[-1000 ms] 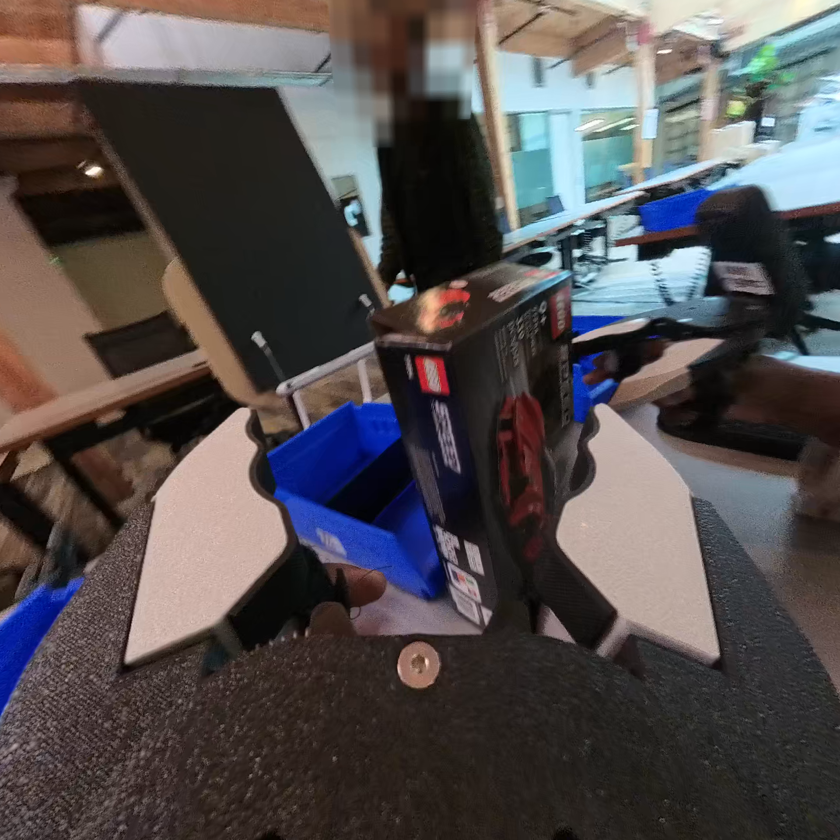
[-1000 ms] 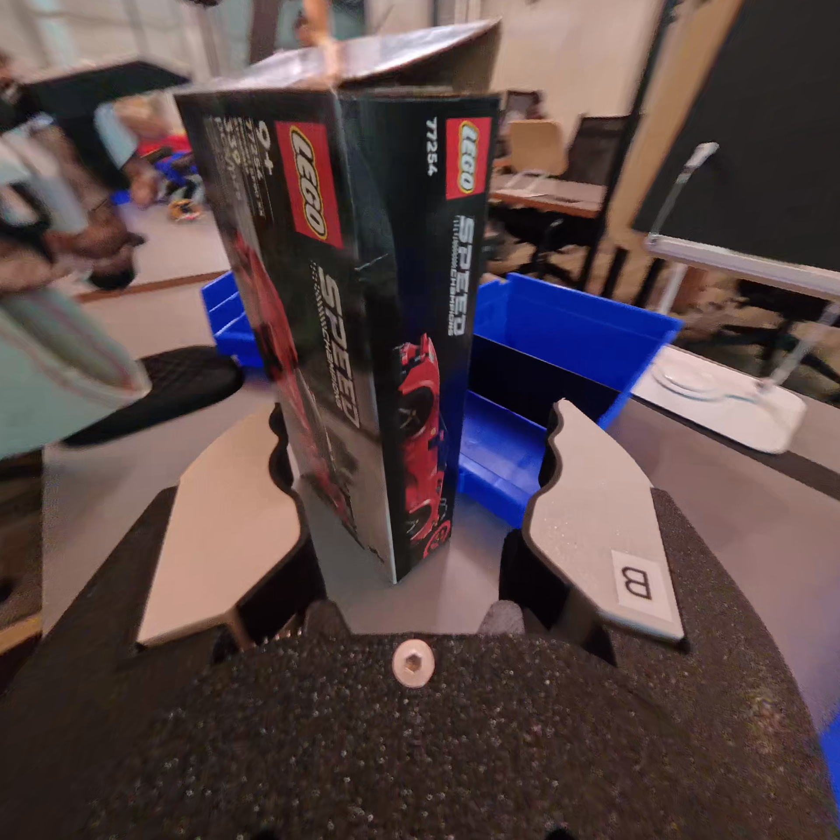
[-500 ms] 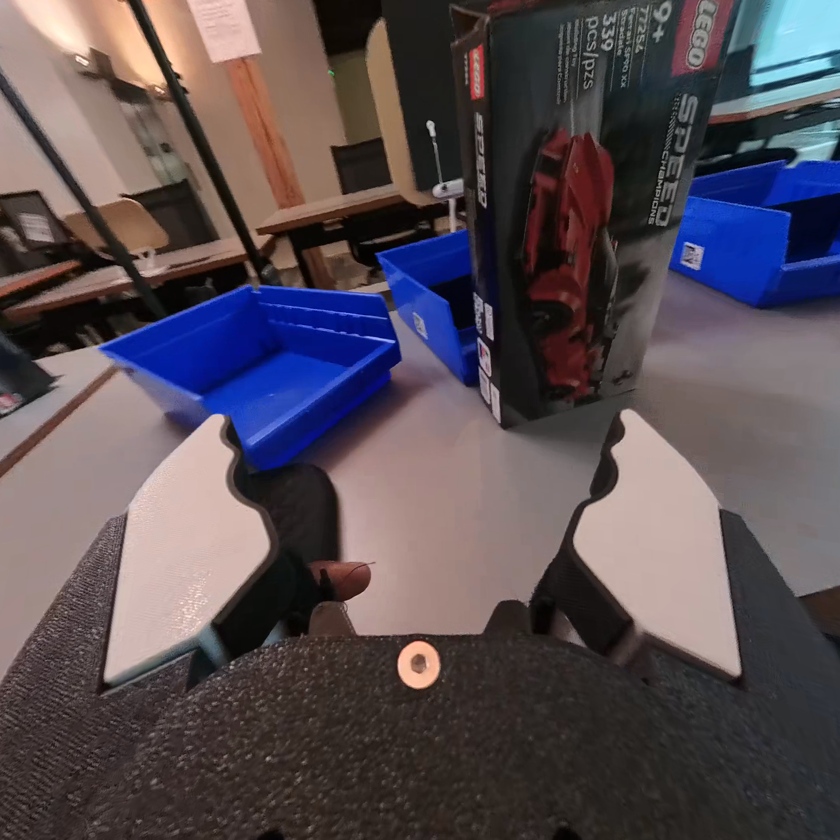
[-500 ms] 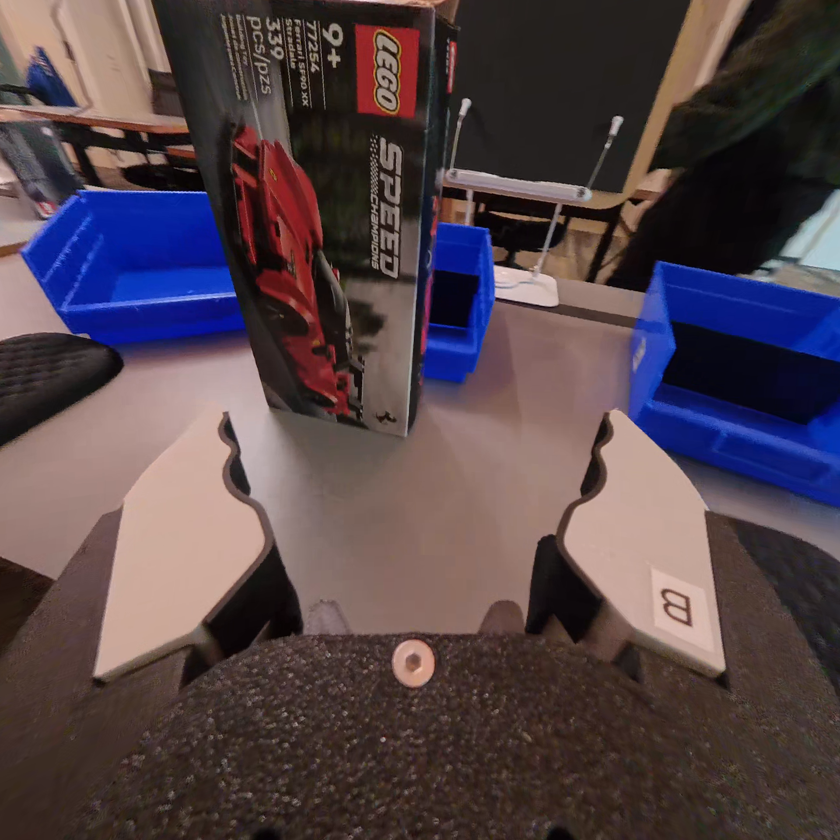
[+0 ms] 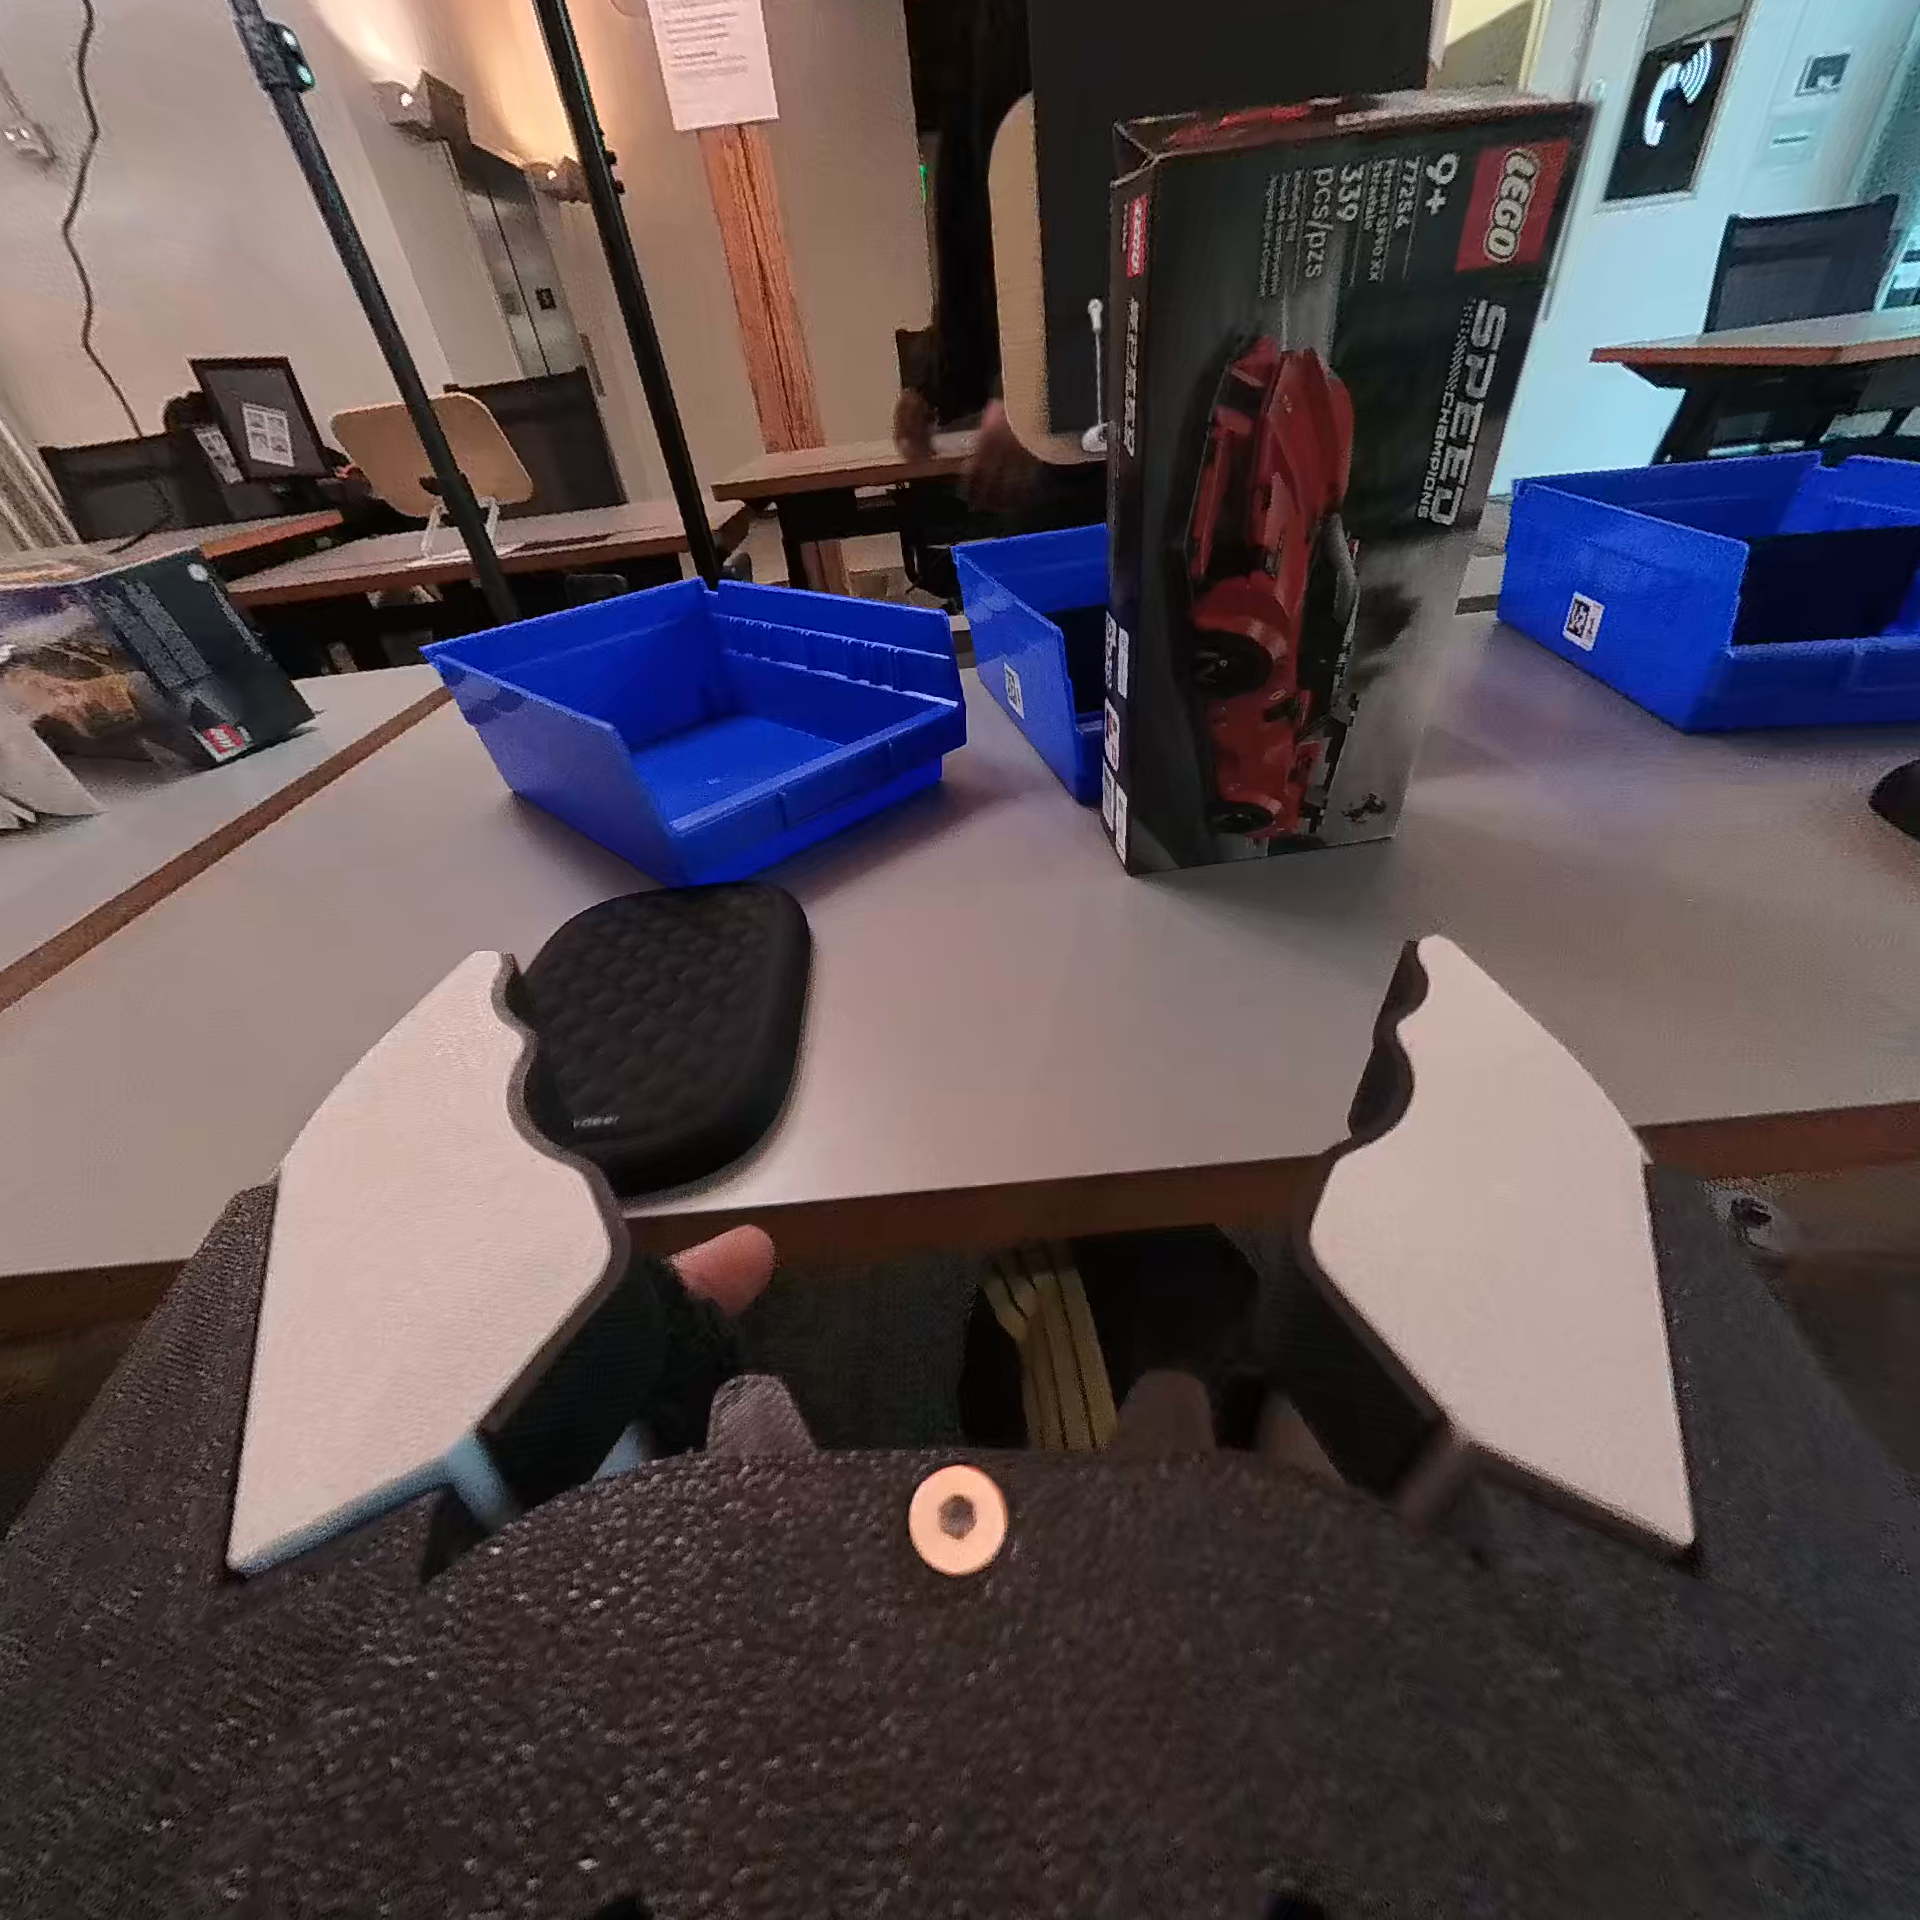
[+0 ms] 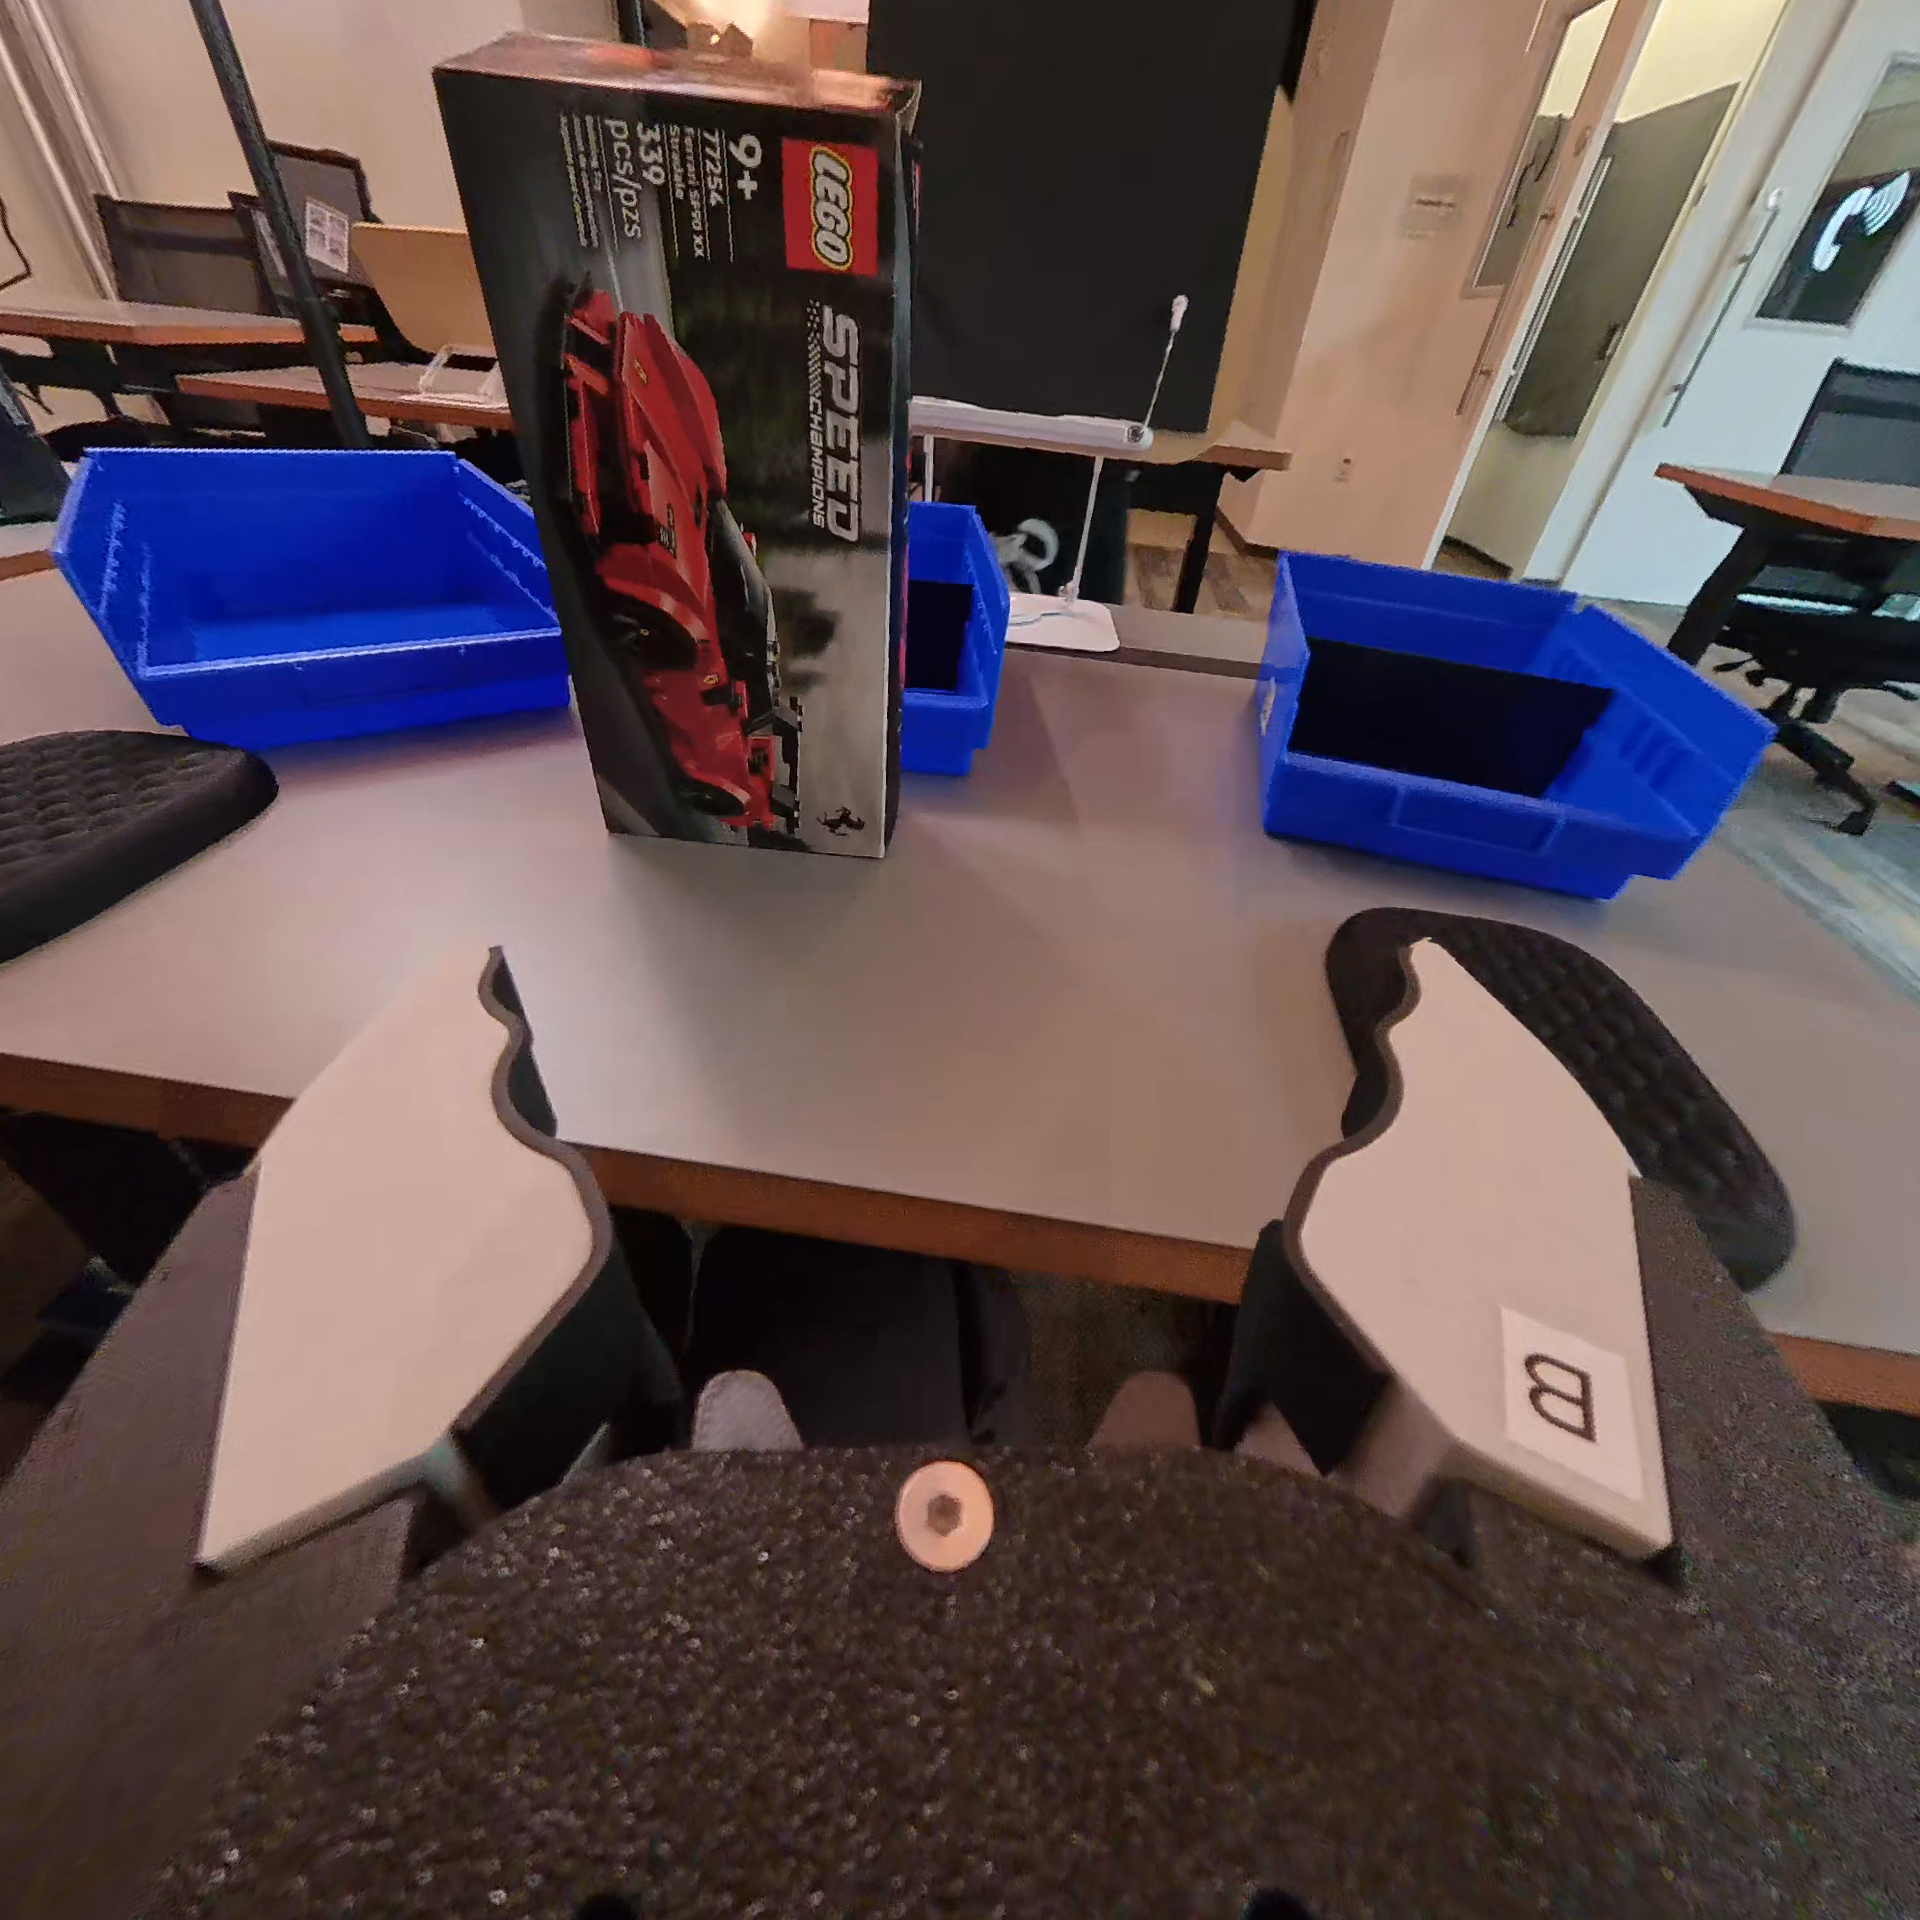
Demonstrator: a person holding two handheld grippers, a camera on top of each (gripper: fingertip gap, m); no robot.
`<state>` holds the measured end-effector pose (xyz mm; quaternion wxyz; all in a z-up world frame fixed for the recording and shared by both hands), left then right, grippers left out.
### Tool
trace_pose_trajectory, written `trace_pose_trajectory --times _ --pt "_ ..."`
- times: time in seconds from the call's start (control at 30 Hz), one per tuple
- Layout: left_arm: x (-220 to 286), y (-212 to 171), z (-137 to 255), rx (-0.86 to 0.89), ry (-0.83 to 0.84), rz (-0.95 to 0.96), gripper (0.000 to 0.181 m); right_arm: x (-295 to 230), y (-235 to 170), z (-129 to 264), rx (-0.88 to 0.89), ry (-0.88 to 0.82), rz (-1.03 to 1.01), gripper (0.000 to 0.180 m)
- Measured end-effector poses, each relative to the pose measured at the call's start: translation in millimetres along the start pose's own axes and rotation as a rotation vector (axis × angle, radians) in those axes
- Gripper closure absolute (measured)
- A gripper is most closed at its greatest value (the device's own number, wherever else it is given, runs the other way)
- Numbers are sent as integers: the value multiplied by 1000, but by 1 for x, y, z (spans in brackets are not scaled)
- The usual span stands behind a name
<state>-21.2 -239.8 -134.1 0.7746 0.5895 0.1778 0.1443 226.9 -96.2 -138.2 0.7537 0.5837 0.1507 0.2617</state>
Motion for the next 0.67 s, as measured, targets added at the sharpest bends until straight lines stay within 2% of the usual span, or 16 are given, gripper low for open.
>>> trace_pose_trajectory --times 0.33,0.67 --pt "14 -9 36 26 11 -13 35 7 -18 46 8 -19 16 32" --pt "14 -9 32 43 25 -7 34 5 -14 44 16 -25 44 32"
Point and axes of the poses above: each gripper's, where its closed fingertips meet, z back along the fingers, y out of its top, x = y × z across the jaws, the point moved 7 cm from there along z, back along the fingers, and after that the axes turned 11 degrees about -x, right-handed, at the moved point
